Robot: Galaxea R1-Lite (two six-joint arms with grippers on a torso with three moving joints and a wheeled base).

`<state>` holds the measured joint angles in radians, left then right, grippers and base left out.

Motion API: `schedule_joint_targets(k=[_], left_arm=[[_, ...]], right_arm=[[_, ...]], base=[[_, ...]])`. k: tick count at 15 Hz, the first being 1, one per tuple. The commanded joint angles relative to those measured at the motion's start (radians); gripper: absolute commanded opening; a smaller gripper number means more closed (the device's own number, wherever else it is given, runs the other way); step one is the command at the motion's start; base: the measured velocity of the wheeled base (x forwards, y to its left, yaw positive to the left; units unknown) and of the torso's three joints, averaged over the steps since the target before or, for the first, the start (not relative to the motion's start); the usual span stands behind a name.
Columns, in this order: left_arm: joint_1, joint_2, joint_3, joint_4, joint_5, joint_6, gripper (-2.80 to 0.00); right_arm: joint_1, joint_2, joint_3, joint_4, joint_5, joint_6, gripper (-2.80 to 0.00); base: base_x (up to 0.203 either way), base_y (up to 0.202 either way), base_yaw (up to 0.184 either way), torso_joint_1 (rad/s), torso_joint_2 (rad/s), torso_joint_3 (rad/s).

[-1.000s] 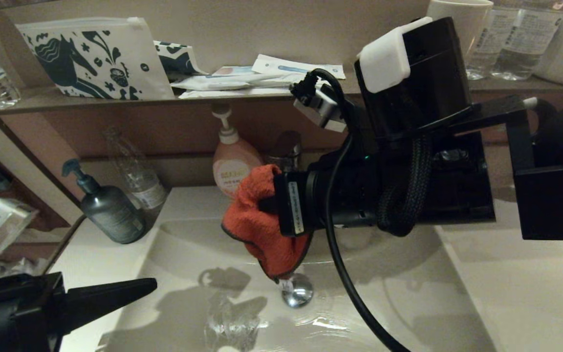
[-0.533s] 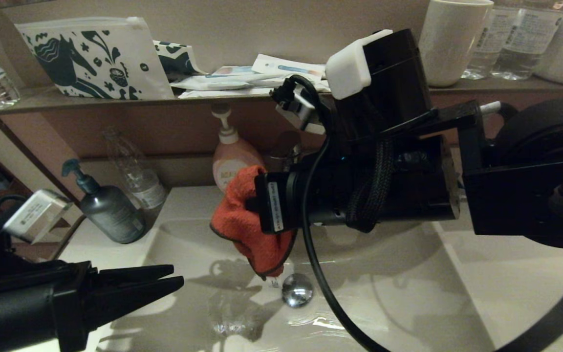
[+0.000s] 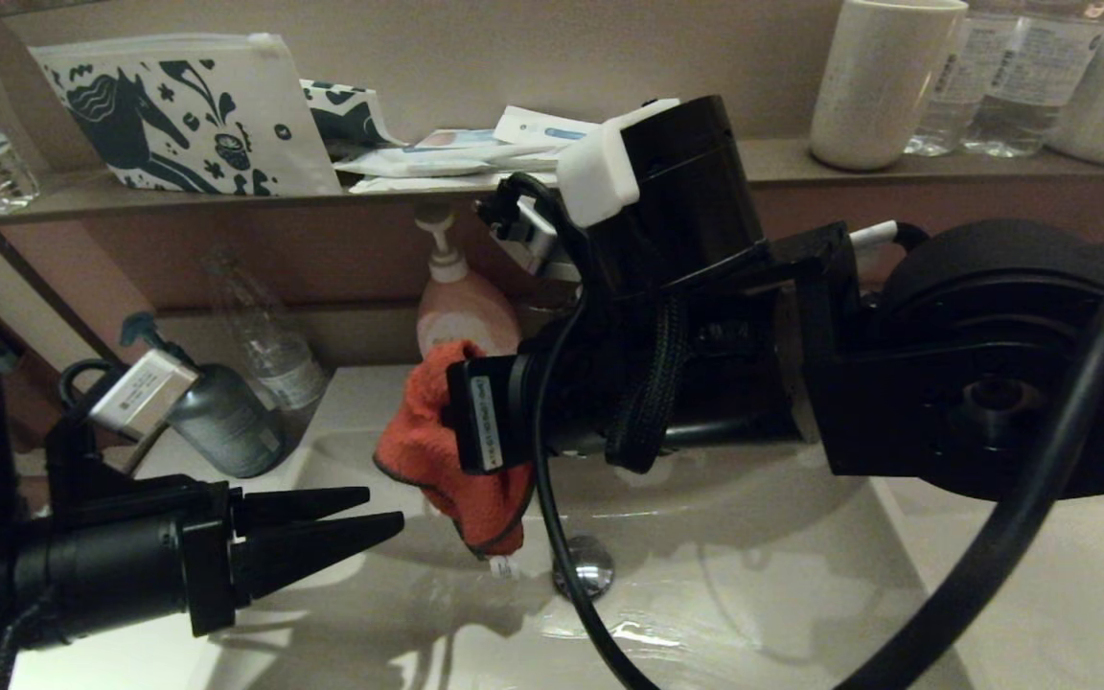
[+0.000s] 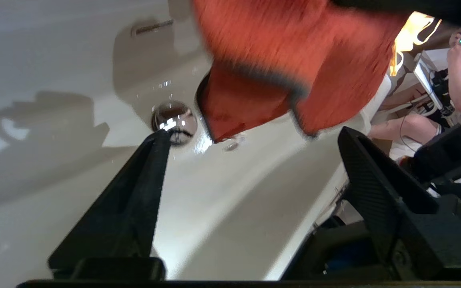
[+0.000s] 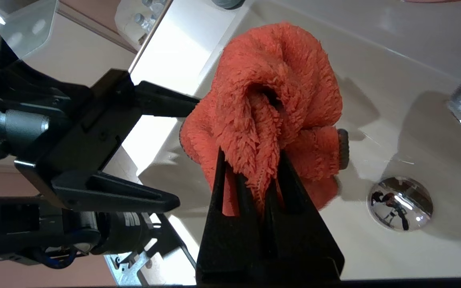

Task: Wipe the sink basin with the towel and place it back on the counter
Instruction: Wipe the sink

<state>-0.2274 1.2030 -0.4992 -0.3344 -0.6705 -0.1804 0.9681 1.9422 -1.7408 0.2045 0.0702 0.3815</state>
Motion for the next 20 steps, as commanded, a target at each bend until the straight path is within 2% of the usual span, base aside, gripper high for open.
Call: schedule_joint_targets(k=[1, 4, 14, 16, 20], left_arm=[[-0.013, 0.024, -0.008, -0.024, -0.003, -0.005, 0.00], [-0.034, 0.023, -0.021, -0.034, -0.003, -0.059, 0.00], [-0.049, 0.040, -0.034, -0.034, 0.000, -0.060, 0.00], [-0.050, 0.041, -0.036, -0.035, 0.033, -0.060, 0.00], [-0.059, 0.059, -0.053, -0.035, 0.043, -0.060, 0.00]], right_arm=[[0.001, 0.023, -0.018, 0.001, 0.002, 0.003, -2.80], [0.001, 0.050, -0.036, -0.002, 0.003, 0.004, -2.80], [0.028, 0.147, -0.186, 0.005, 0.001, 0.002, -2.80], [0.041, 0.155, -0.189, 0.000, 0.000, 0.002, -2.80], [0.052, 0.173, -0.227, -0.002, -0.023, 0.002, -2.80]], base=[[0.000, 0.000, 0.000, 0.000, 0.00, 0.000], [0.000, 0.000, 0.000, 0.000, 0.00, 0.000], [0.000, 0.000, 0.000, 0.000, 0.00, 0.000], [0.000, 0.000, 0.000, 0.000, 0.00, 0.000], [0.000, 0.000, 0.000, 0.000, 0.00, 0.000]])
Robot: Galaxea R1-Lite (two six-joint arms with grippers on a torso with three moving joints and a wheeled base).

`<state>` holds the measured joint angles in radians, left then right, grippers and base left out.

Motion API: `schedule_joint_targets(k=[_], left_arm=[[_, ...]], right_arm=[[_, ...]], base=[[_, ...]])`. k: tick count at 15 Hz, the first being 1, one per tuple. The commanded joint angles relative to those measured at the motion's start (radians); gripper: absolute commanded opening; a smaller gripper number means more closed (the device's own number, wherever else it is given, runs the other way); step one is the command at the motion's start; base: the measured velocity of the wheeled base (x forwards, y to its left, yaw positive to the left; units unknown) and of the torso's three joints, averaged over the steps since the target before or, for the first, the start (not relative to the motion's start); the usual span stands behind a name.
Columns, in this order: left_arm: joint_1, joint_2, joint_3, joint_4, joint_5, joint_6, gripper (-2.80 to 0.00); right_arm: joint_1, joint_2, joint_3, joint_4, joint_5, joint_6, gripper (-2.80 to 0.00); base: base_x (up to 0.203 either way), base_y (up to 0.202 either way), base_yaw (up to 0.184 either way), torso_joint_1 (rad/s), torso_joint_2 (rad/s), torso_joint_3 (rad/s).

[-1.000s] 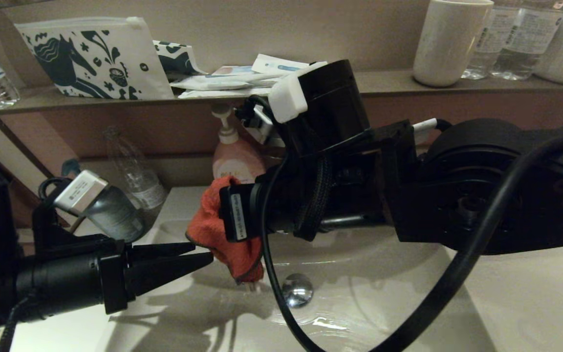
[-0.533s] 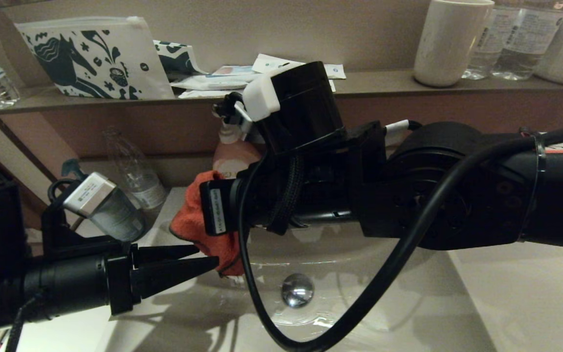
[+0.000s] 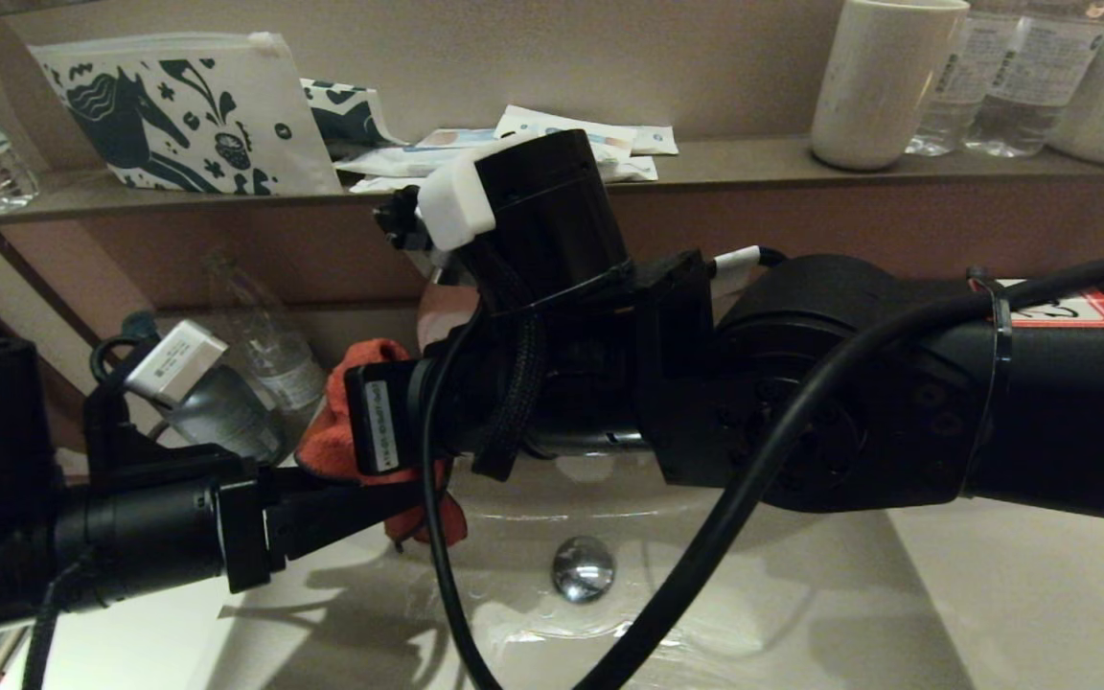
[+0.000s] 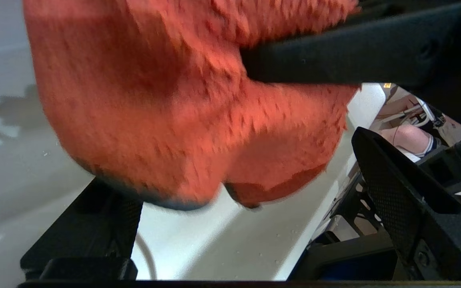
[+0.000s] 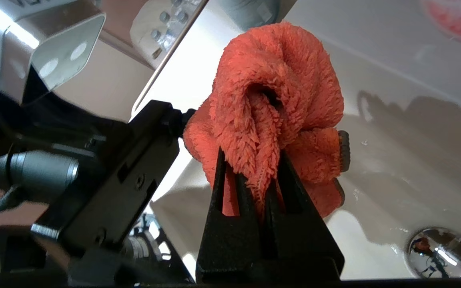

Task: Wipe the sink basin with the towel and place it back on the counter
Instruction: Wipe the sink

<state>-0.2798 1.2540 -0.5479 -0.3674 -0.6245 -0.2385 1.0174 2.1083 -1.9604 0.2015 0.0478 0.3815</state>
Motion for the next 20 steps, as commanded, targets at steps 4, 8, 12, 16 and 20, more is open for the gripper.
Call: schedule_joint_targets(k=[4, 8, 12, 16, 20], left_arm=[[-0.013, 0.011, -0.003, -0.002, 0.023, -0.002, 0.00], [-0.031, 0.018, -0.004, -0.002, 0.025, -0.002, 0.00], [-0.097, 0.039, -0.002, -0.072, 0.064, -0.034, -2.79], [-0.168, 0.080, 0.027, -0.174, 0.172, -0.075, -2.80], [-0.176, 0.077, 0.037, -0.174, 0.172, -0.076, -2.80]], right_arm=[[0.009, 0.007, -0.008, -0.008, -0.005, 0.002, -2.80], [0.016, 0.007, -0.008, -0.014, -0.006, 0.002, -2.80], [0.016, 0.007, -0.008, -0.013, -0.006, 0.003, -2.80], [0.016, 0.002, -0.008, -0.013, -0.006, 0.002, -2.80], [0.016, -0.002, -0.008, -0.013, -0.017, 0.004, -2.80]], base=[[0.000, 0.000, 0.000, 0.000, 0.00, 0.000], [0.000, 0.000, 0.000, 0.000, 0.00, 0.000], [0.000, 0.000, 0.000, 0.000, 0.00, 0.000], [0.000, 0.000, 0.000, 0.000, 0.00, 0.000], [0.000, 0.000, 0.000, 0.000, 0.00, 0.000]])
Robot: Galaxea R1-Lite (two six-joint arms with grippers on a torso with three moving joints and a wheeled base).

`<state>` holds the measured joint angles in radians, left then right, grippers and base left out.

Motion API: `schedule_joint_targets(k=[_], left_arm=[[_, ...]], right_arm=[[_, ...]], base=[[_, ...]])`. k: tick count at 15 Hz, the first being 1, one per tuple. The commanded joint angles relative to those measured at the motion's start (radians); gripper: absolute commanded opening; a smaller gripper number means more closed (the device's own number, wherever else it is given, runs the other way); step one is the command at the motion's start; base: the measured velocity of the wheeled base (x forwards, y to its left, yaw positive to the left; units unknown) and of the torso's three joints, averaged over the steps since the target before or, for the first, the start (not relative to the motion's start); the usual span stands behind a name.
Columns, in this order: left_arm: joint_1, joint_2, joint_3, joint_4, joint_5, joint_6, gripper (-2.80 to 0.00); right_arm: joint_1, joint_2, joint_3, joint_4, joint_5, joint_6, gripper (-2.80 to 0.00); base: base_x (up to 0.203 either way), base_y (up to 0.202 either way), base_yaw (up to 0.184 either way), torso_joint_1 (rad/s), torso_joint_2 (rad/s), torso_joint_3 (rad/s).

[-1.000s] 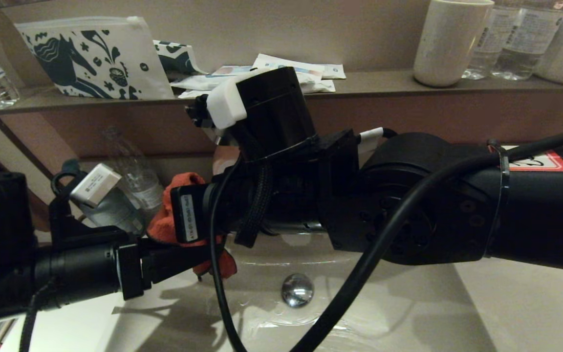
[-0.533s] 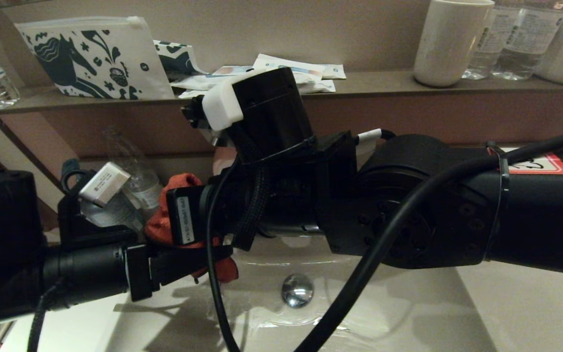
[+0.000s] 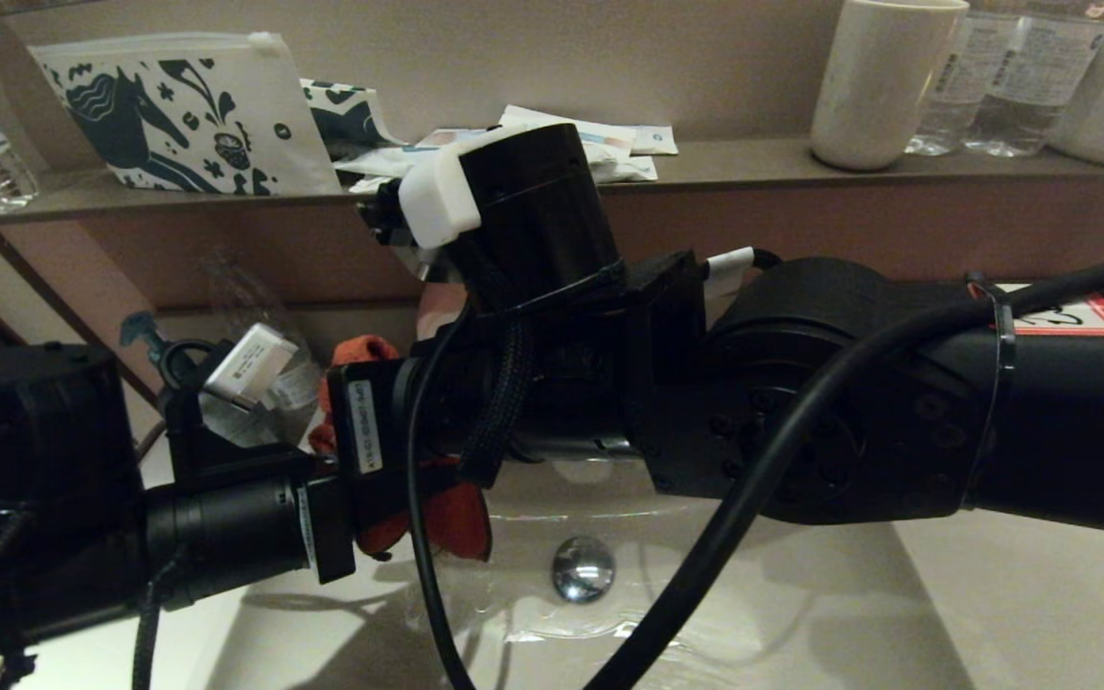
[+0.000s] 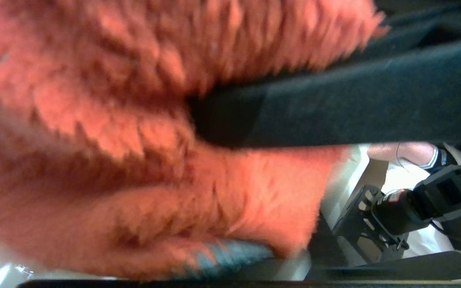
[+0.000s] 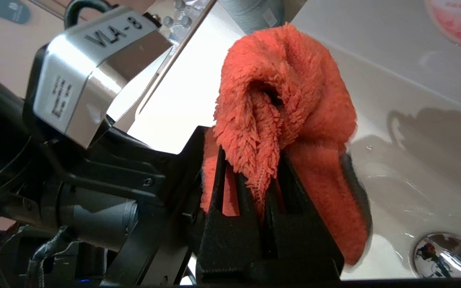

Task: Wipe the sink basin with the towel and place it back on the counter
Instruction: Wipe the sink

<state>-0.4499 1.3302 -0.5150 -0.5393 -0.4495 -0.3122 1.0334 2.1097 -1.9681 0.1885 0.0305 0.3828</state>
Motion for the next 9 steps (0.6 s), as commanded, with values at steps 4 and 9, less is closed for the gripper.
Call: schedule_joint_targets(k=[4, 9], left_arm=[[-0.013, -0.002, 0.007, -0.003, -0.003, -0.004, -2.80], [-0.015, -0.003, 0.004, -0.005, -0.003, -0.023, -2.80]], right_arm=[[0.000, -0.004, 0.000, 0.000, -0.003, 0.002, -2.80], [0.000, -0.005, 0.000, 0.002, -0.003, 0.002, -2.80]], base=[[0.000, 0.000, 0.000, 0.000, 0.00, 0.000], [0.000, 0.000, 0.000, 0.000, 0.00, 0.000]])
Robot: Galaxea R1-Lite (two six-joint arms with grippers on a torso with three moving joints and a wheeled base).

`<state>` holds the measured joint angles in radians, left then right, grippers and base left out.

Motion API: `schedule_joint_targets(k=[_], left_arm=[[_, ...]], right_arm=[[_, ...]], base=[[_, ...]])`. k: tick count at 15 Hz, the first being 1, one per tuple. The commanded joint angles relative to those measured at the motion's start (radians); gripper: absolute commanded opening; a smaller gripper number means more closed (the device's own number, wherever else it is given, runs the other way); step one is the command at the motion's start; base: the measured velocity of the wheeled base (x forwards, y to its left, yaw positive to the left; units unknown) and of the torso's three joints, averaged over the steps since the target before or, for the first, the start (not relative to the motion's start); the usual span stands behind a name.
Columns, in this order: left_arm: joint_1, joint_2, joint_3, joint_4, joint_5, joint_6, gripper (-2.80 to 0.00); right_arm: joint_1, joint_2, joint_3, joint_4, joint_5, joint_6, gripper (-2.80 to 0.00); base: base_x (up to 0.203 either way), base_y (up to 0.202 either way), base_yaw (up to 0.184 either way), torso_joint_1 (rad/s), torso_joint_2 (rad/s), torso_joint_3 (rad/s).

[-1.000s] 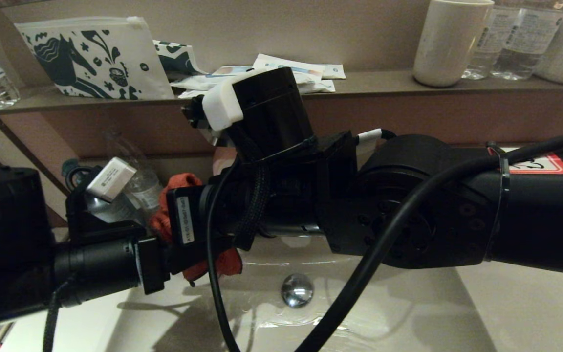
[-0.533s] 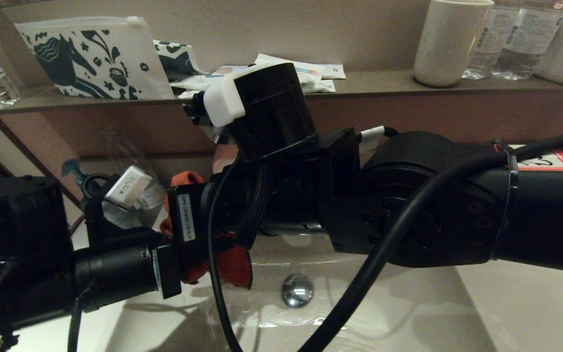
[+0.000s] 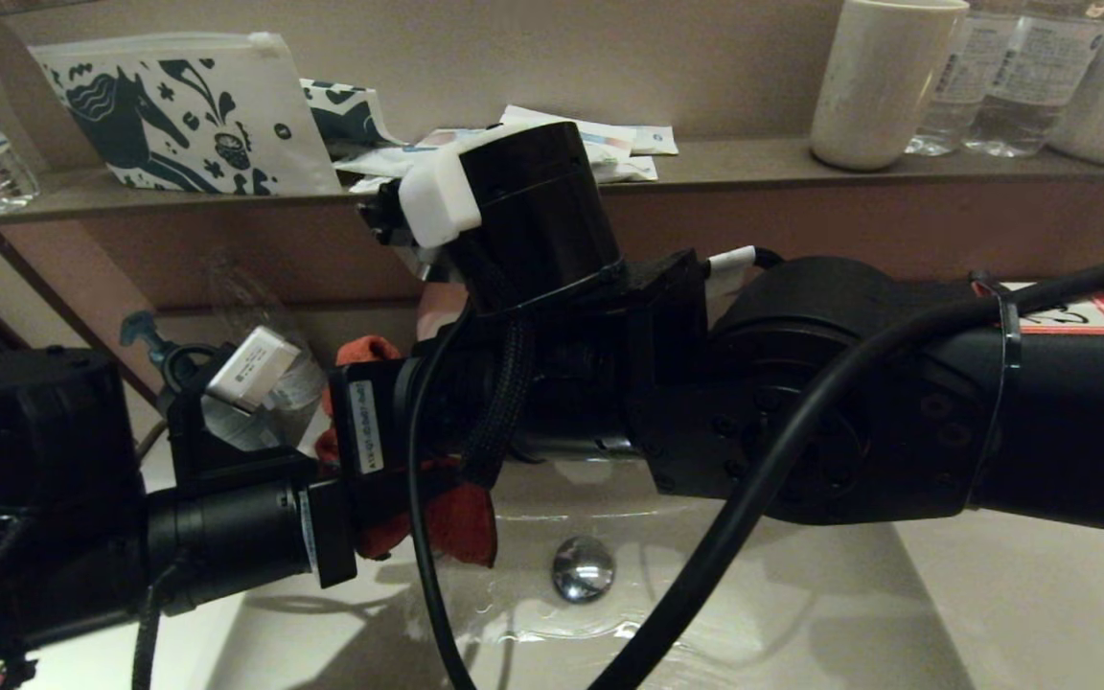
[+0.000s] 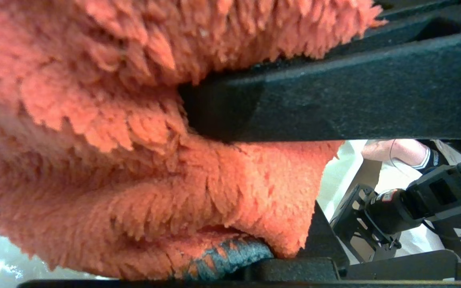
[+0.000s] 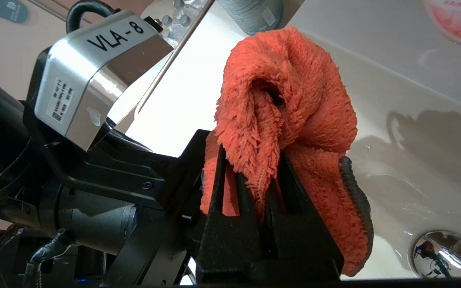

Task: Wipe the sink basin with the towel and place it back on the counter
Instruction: Wipe the sink

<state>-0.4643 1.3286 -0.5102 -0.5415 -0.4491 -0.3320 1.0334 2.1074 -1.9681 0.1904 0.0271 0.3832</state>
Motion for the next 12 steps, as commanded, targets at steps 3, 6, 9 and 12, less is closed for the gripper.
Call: schedule_joint_targets(k=[3, 6, 9, 12], left_arm=[[-0.001, -0.005, -0.002, -0.003, -0.003, -0.004, -2.80], [-0.001, -0.006, -0.002, -0.003, -0.003, -0.004, -2.80], [-0.001, -0.005, -0.002, -0.003, -0.003, -0.004, -2.80], [-0.001, -0.011, -0.005, -0.003, -0.003, -0.004, -2.80]], right_arm=[[0.000, -0.004, 0.000, 0.004, 0.000, 0.002, -2.80], [-0.001, -0.018, 0.005, 0.050, -0.004, 0.002, -2.80], [-0.001, -0.023, 0.006, 0.096, -0.052, 0.001, 0.00], [-0.001, -0.028, 0.005, 0.097, -0.050, 0.003, 0.00]], base=[[0.000, 0.000, 0.000, 0.000, 0.00, 0.000], [0.000, 0.000, 0.000, 0.000, 0.00, 0.000], [0.000, 0.000, 0.000, 0.000, 0.00, 0.000], [0.000, 0.000, 0.000, 0.000, 0.00, 0.000]])
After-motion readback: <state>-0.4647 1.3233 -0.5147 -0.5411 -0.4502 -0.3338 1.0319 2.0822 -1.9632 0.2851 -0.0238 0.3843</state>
